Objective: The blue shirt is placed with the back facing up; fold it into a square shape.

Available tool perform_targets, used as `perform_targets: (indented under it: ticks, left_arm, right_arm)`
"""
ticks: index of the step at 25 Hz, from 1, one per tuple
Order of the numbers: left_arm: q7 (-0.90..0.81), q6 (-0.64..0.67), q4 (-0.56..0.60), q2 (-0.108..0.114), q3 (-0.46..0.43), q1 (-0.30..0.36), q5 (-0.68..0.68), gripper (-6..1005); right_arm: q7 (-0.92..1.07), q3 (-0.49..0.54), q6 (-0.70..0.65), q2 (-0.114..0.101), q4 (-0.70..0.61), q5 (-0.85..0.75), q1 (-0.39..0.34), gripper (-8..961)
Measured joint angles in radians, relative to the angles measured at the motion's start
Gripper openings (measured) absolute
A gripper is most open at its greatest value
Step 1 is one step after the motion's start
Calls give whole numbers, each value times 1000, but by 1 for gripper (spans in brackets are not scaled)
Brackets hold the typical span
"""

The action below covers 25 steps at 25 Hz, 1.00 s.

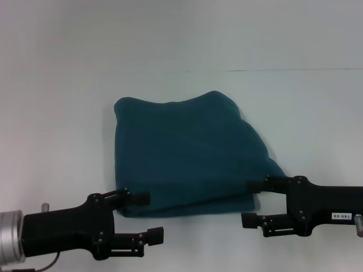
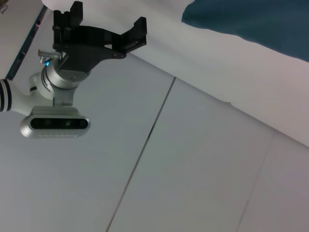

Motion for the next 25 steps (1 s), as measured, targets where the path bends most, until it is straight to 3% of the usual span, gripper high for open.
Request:
perform_targets:
  ticks: [25]
  left_arm:
    - [14, -16, -5, 5, 14, -27, 4, 937]
  right_arm:
    - [1, -8, 0, 8, 8, -37, 17, 927]
